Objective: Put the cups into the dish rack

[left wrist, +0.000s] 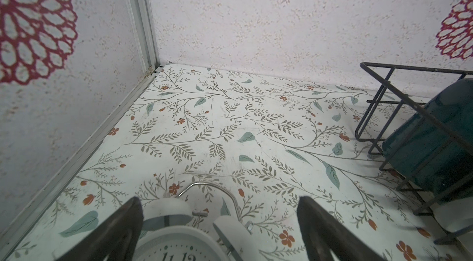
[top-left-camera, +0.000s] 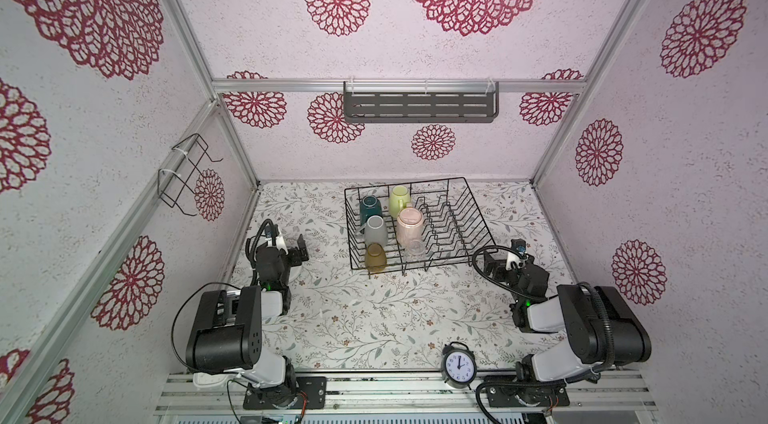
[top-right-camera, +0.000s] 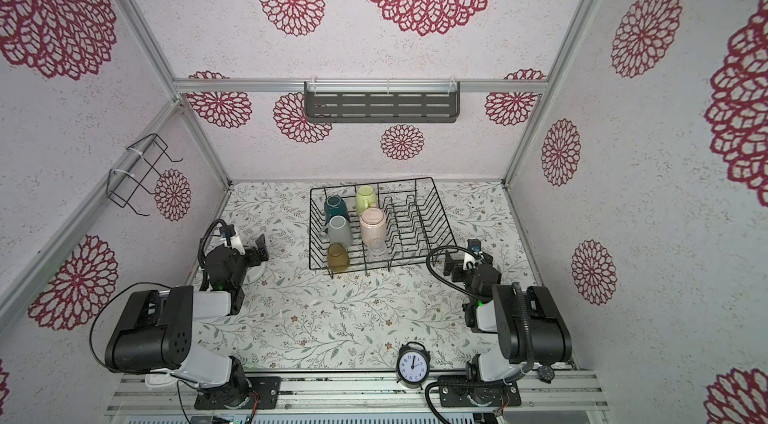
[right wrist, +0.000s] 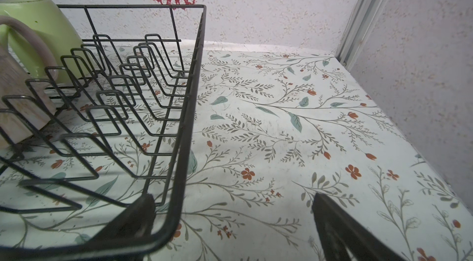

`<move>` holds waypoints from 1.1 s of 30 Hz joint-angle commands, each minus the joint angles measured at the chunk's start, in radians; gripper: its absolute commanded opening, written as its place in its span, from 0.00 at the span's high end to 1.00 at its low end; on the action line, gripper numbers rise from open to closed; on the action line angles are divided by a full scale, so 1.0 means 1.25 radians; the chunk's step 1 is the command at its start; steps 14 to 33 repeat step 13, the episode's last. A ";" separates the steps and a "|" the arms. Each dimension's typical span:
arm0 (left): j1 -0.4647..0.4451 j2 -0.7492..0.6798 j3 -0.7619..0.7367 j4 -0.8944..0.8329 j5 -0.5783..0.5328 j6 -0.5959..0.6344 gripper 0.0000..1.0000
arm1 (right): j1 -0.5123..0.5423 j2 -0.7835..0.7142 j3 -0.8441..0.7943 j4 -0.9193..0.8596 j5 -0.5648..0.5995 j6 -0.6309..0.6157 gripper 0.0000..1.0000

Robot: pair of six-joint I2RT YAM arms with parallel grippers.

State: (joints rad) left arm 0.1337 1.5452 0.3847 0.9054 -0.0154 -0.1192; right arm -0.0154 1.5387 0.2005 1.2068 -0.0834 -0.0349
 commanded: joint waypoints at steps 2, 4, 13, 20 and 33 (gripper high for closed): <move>0.004 0.001 0.011 0.003 0.004 0.022 0.03 | -0.004 -0.006 0.026 0.022 -0.006 0.001 0.01; 0.004 0.000 0.011 0.003 0.004 0.022 0.03 | -0.005 -0.005 0.027 0.019 -0.006 0.001 0.01; 0.005 0.001 0.011 0.003 0.004 0.022 0.03 | -0.006 -0.007 0.023 0.023 -0.005 0.001 0.01; 0.005 0.001 0.011 0.003 0.004 0.022 0.03 | -0.006 -0.007 0.023 0.023 -0.005 0.001 0.01; 0.005 0.001 0.011 0.003 0.004 0.022 0.03 | -0.006 -0.007 0.023 0.023 -0.005 0.001 0.01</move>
